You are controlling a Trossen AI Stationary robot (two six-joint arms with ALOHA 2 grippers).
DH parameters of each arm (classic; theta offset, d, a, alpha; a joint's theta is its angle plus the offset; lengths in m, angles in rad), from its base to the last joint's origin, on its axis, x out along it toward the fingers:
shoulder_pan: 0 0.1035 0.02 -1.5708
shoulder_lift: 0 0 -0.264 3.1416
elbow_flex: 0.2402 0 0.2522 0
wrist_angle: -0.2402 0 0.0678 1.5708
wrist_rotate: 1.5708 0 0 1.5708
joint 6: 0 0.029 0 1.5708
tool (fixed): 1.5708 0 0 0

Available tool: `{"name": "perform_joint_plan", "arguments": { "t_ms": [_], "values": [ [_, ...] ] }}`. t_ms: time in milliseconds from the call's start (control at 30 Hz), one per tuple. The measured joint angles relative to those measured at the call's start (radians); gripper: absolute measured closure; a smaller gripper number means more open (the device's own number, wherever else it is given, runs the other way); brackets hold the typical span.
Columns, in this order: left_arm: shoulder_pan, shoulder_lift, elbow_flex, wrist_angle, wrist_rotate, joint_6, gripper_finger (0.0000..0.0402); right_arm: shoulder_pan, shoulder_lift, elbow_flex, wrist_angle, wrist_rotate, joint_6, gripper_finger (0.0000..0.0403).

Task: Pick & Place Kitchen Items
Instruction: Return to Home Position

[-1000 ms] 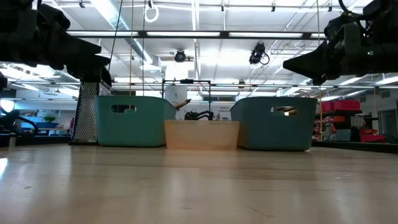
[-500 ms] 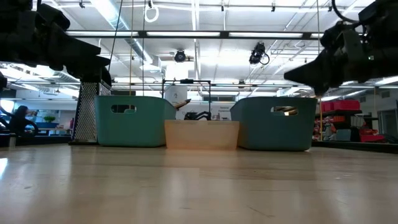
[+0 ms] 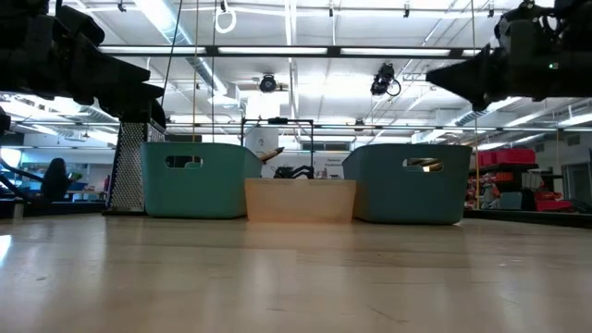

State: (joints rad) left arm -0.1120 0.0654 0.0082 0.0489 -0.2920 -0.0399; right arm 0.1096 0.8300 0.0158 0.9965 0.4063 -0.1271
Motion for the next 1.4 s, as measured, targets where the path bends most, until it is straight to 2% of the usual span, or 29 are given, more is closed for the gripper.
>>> {"name": "perform_joint_plan", "arguments": {
  "t_ms": [233,567,633,733,867,1033,1167,1400],
  "values": [
    [0.0,0.0,0.0,0.0,0.0,0.0,0.0142,0.033,-0.213,0.0,-0.334,-0.006,0.116,0.0366],
    [0.0,0.0,0.0,-0.001,0.0,0.0,0.0142,0.067,-0.526,0.0,-0.685,0.011,0.168,0.0366],
    [0.0,0.0,0.0,-0.001,0.0,0.001,0.0142,0.068,-0.584,0.0,-0.785,0.039,0.193,0.0366],
    [0.0,0.0,0.0,-0.001,0.0,0.001,0.0142,0.068,-0.645,0.0,-0.941,0.153,0.232,0.0366],
    [0.0,0.0,-0.001,0.003,0.001,0.002,0.0142,0.068,-0.643,0.003,-0.92,0.217,0.239,0.0366],
    [0.0,0.0,-0.001,0.019,0.0,0.002,0.0142,0.068,-0.642,0.003,-0.923,0.189,0.241,0.0366],
    [0.0,0.0,-0.002,0.023,-0.001,0.001,0.0142,0.066,-0.641,0.003,-0.878,0.218,0.332,0.0366],
    [0.0,0.0,-0.002,0.028,-0.002,0.0,0.0142,0.066,-0.64,0.003,-0.864,0.181,0.29,0.0366]
  ]
}}
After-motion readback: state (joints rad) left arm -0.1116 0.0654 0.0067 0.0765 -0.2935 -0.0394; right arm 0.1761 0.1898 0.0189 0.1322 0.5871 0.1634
